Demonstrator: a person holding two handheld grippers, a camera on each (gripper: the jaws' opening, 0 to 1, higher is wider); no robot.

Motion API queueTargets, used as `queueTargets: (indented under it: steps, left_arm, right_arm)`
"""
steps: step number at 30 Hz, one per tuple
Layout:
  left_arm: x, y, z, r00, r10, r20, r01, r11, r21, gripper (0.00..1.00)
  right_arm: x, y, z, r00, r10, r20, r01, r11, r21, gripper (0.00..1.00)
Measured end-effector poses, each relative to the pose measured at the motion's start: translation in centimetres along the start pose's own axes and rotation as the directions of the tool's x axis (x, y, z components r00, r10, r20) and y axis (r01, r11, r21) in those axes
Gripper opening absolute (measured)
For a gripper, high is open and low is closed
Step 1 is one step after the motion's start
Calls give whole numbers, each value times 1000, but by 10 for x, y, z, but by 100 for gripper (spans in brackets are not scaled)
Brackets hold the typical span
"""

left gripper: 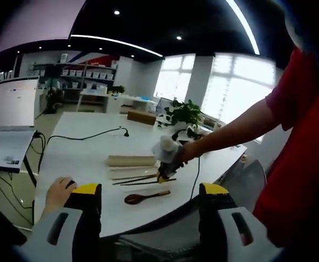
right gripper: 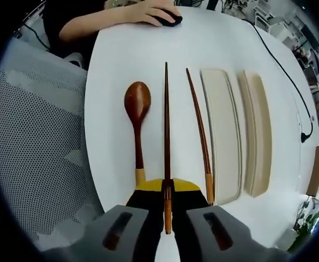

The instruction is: Arrange the utensils inside the cutlery case until each visible utensil rests in its matching compartment.

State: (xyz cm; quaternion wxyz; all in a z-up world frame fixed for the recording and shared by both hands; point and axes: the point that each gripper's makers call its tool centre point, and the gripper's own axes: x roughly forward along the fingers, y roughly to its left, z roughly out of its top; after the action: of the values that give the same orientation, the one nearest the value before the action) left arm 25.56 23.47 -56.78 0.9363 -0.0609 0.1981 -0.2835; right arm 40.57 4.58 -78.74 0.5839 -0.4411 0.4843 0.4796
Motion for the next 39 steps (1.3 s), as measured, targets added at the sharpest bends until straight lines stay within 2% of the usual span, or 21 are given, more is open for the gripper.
queueTargets:
  steps: [10, 15, 18, 25, 29, 34, 39]
  left_arm:
    - [0, 2, -1, 1000, -4, -6, 4, 1000, 5, 74]
    - [-1, 2, -4, 1000, 3, -12, -3, 1000, -4, 74]
    - [0, -1, -3, 1000, 2, -12, -2, 1000, -6, 74]
    - [3, -6, -1, 999, -8, -31, 9, 1000, 8, 74]
    - [5, -6, 5, 999, -1, -35, 3, 997, 74, 72]
    - [1, -7, 14, 1000, 5, 0, -5, 1000, 27, 72]
    - [-2, -14, 11, 1000, 19, -15, -18, 999, 32, 73]
  right_arm:
    - [-11, -2, 3, 1000, -8, 9, 8, 1000, 4, 0]
    - [-21, 0, 9, 1000, 12, 17, -12, 1000, 8, 0]
    - [-20, 4, 8, 999, 45, 9, -45, 999, 19, 0]
    - [-24, 9, 5, 998, 63, 25, -64, 997, 30, 0]
    - [-23, 10, -2, 998, 62, 31, -63, 997, 38, 0]
    - [-25, 8, -5, 997, 73, 38, -75, 996, 54, 0]
    - [-33, 3, 1, 995, 80, 64, -83, 995, 50, 0]
